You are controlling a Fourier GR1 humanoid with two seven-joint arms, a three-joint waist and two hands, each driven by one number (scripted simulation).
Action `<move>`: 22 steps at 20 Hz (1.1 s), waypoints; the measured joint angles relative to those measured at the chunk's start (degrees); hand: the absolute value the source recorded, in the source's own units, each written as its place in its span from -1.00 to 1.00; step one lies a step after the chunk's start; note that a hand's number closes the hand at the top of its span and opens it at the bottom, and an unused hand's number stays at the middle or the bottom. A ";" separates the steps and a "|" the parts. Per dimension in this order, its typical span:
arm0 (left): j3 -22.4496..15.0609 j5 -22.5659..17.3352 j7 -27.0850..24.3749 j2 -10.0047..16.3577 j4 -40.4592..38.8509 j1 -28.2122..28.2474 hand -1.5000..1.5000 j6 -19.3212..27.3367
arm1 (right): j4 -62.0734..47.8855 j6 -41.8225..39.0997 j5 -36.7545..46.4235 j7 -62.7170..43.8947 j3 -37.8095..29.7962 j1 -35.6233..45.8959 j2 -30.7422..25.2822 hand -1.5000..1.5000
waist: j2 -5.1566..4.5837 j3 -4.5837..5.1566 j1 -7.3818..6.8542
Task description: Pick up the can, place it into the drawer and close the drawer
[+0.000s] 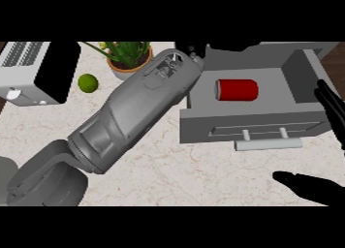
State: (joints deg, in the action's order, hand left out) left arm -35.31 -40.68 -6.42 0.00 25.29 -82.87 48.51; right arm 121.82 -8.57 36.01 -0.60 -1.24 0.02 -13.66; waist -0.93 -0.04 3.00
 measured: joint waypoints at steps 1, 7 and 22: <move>-0.07 0.04 0.18 0.00 0.18 0.05 -1.00 -0.03 | -1.11 0.77 2.45 0.21 1.12 0.16 -0.02 -1.00 | 0.11 0.01 -0.41; 0.23 0.74 2.01 0.69 1.91 0.09 -1.00 -0.21 | -10.53 4.58 14.74 0.24 6.07 3.28 -0.31 -1.00 | 0.59 0.03 -2.51; -0.75 6.04 13.42 12.58 17.13 6.05 -1.00 -1.33 | -40.55 23.44 25.99 5.74 4.15 15.32 4.01 -1.00 | 1.86 0.83 -5.15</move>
State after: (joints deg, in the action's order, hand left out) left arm -36.06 -34.63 7.00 12.58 42.43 -76.82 47.18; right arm 81.27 14.87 61.99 5.14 2.91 15.34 -9.65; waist 0.93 0.79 -2.15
